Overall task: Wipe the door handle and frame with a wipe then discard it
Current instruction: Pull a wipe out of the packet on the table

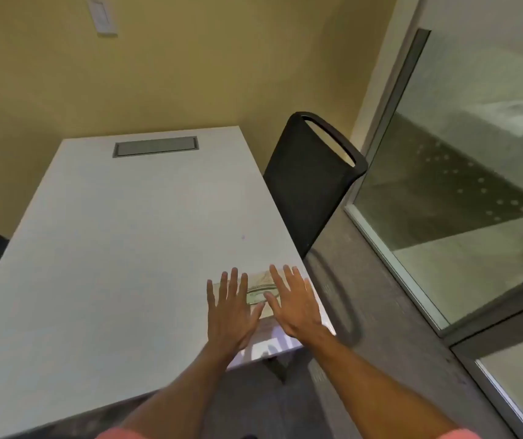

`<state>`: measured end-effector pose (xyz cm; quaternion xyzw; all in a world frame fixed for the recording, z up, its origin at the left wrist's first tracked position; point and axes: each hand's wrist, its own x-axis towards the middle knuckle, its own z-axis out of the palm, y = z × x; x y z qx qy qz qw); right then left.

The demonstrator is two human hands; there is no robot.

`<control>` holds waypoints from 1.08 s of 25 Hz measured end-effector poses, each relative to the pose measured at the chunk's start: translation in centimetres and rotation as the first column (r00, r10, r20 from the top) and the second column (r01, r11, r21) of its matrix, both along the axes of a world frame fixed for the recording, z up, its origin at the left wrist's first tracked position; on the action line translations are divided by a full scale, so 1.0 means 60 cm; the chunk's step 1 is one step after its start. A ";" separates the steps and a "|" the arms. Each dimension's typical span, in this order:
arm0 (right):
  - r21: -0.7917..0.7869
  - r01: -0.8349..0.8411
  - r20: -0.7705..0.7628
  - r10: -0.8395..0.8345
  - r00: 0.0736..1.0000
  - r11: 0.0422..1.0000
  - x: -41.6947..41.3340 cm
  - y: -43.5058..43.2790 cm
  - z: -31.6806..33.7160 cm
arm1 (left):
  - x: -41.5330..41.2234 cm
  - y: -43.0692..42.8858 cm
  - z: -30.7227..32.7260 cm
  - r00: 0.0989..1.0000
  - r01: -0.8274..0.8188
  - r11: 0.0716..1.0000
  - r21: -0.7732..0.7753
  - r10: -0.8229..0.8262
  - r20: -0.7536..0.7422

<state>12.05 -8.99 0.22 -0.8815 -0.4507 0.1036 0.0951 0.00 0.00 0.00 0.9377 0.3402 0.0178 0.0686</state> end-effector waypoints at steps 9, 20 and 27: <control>-0.012 0.121 -0.018 -0.121 0.993 0.993 0.006 0.048 -0.073 | 0.006 0.053 -0.073 0.994 -0.005 0.997 -0.082 -0.004 -0.112; -0.071 0.080 0.034 -0.078 0.996 0.994 0.022 0.092 -0.068 | 0.018 0.069 -0.118 0.992 -0.028 0.968 -0.249 -0.005 -0.130; -0.233 0.103 -0.001 -0.107 0.994 0.967 0.024 0.126 -0.056 | 0.016 0.070 -0.120 0.994 -0.029 0.963 -0.269 -0.001 -0.111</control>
